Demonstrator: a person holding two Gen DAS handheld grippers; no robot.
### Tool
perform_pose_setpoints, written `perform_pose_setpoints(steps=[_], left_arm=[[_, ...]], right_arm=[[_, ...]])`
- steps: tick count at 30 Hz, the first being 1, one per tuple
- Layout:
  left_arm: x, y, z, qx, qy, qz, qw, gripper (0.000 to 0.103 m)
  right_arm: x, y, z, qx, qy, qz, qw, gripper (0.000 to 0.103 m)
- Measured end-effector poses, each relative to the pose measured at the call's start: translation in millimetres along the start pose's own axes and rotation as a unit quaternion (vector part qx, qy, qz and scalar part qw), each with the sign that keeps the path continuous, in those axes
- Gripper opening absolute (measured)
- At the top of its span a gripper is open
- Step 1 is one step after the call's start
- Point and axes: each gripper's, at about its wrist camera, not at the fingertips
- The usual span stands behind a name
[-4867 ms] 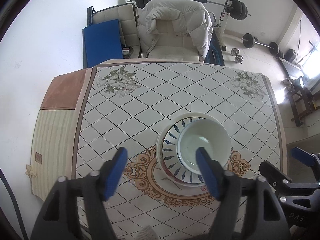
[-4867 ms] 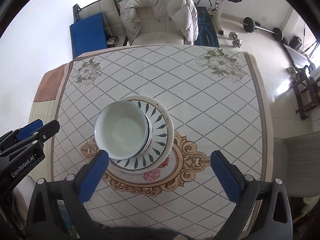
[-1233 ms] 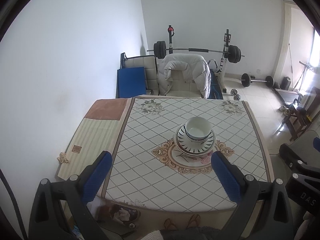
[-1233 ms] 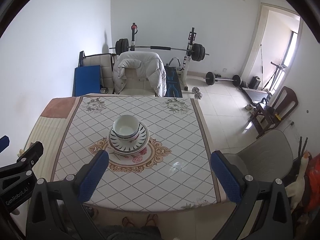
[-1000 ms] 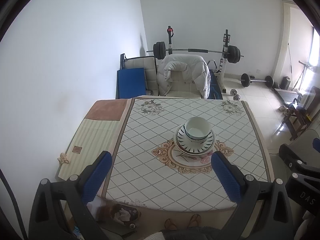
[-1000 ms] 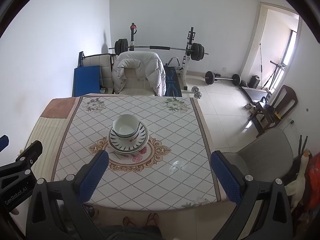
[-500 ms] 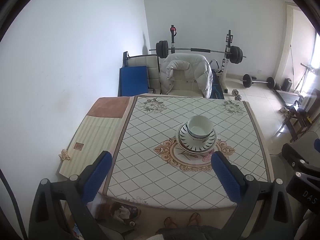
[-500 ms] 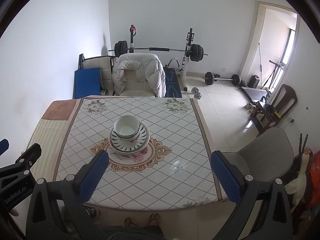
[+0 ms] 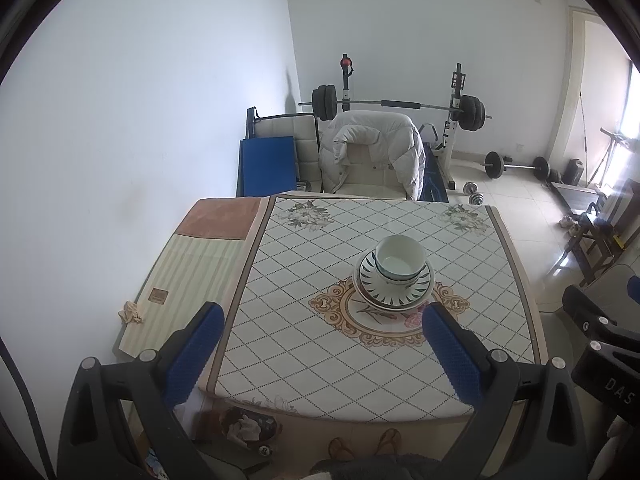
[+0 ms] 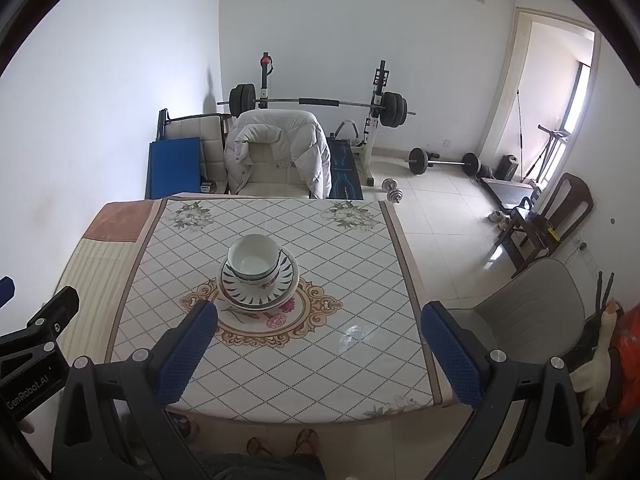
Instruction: Organize plates and bowls
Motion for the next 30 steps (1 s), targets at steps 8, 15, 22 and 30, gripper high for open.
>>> perform_pose_setpoints(steps=[8,15,22,30], left_arm=[[0.5,-1.5,1.1,0.000,-0.001,0.000,1.0000,0.102],[0.0,-1.8,1.1,0.001,-0.003,0.000,1.0000,0.102],[2.6,-4.2,1.1,0.003,-0.006,0.001,1.0000,0.102],[1.7,-6.1,0.6,0.004,-0.008,0.002,1.0000,0.102]], right_arm=[[-3.0,0.9,0.6,0.000,-0.004,-0.004,1.000,0.103],[-5.8,0.3,-2.3,-0.001,-0.006,-0.005,1.000,0.103],[-6.3,-0.7,-1.3,-0.001,-0.008,-0.009,1.000,0.103],[-7.3,-2.5,-3.1,0.001,-0.012,-0.011,1.000,0.103]])
Point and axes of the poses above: each gripper's, at about its wrist camera, not at the fingertips, and y roughly against the way its jaws point, z to its right, x to its top, and after that the axes turned 6 degrees about -z, right-handed
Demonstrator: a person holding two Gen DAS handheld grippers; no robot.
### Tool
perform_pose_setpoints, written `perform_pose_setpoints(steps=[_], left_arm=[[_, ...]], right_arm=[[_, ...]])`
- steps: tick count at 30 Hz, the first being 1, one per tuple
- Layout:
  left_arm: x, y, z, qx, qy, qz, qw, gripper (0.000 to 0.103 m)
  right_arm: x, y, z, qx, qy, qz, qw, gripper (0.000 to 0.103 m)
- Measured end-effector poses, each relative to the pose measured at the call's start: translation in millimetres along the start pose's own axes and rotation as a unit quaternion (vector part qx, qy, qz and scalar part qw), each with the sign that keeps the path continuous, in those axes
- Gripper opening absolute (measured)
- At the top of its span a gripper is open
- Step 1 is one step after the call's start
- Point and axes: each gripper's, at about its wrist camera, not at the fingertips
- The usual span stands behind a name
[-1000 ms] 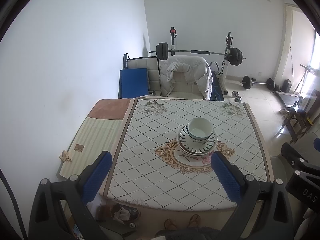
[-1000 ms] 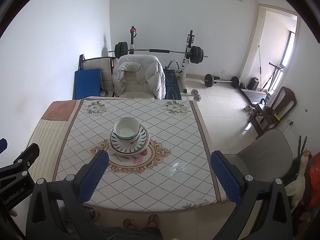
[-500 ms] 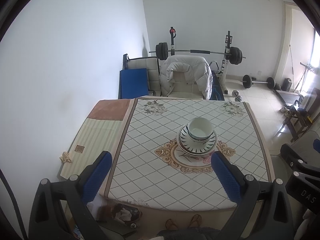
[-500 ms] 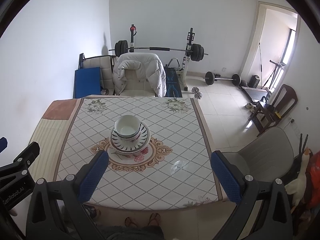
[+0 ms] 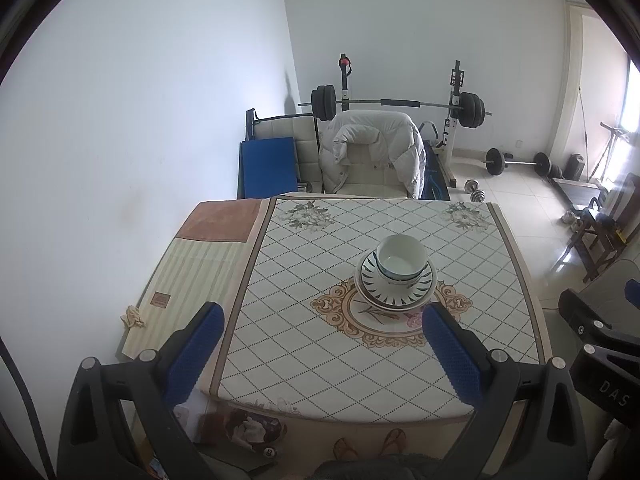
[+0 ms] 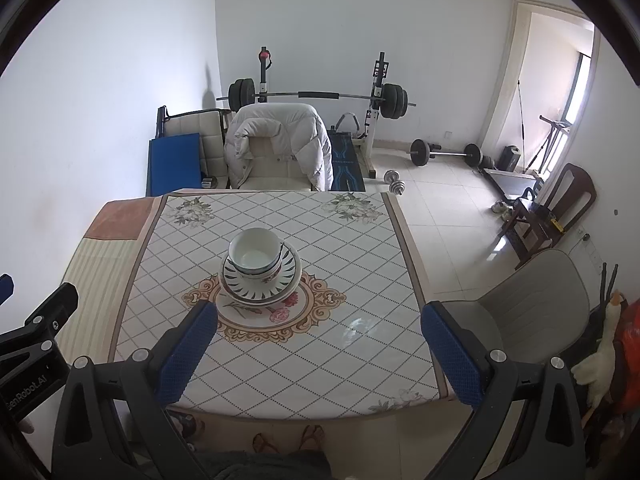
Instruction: Organize plates and bowls
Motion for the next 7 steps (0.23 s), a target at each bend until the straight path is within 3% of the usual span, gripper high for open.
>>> perform_pose_setpoints(steps=[7], left_arm=[[-0.4,2.1,-2.8,0.002,0.002,0.008,1.0000,0.102]], right_arm=[[-1.9,-1.3,-3.4,-0.002,-0.001,0.000,1.000,0.103]])
Point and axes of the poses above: each gripper's, at about its wrist camera, not at the fingertips, and y roughly against the way its jaws point, z to its right, x to its top, and after that the axes turned 6 degrees about -z, right-handed
